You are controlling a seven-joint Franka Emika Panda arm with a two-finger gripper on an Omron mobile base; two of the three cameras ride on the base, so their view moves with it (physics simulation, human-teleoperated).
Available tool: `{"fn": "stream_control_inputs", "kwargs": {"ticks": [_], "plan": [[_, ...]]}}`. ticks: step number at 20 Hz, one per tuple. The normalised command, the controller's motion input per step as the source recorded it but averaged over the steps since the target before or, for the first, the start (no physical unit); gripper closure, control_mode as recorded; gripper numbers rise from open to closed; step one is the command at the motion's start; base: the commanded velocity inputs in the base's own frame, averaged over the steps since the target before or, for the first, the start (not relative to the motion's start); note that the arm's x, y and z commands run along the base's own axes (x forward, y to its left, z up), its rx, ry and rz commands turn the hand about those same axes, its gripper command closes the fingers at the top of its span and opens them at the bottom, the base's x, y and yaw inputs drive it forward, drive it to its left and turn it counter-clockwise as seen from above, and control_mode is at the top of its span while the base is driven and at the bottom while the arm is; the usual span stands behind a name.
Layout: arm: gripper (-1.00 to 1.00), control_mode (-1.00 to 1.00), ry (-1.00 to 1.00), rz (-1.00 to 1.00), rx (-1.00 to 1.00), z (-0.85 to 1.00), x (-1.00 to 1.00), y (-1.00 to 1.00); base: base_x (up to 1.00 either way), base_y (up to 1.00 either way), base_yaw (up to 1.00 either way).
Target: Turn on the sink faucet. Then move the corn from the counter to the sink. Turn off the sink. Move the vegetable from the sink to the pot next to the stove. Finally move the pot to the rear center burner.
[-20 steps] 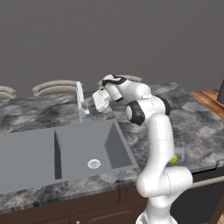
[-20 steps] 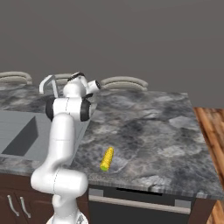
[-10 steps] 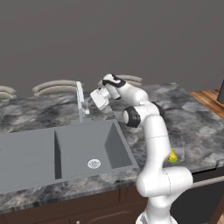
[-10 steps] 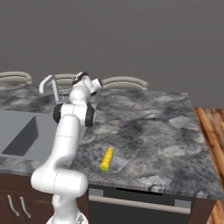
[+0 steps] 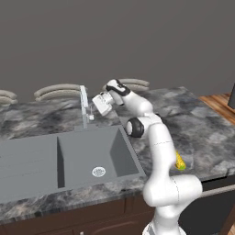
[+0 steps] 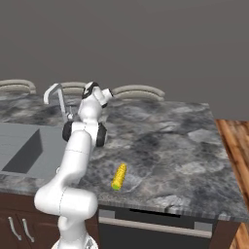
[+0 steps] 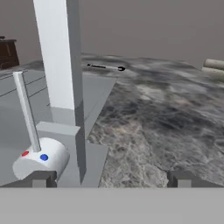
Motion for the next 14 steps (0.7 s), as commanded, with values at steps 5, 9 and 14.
{"fn": "stream_control_inputs", "kwargs": {"ticks": [5,9,14], "plan": [[-1.00,-1.00,0.03,-0.04,0.00,0.00,0.16,0.34,0.00,0.00,0.00],[-1.00,-1.00,0.05,-0.04,0.00,-0.02,0.20,0.33,0.00,0.00,0.00],[-1.00,-1.00,0.03,-0.02,0.00,-0.13,0.25,0.20,0.00,0.00,0.00]]}}
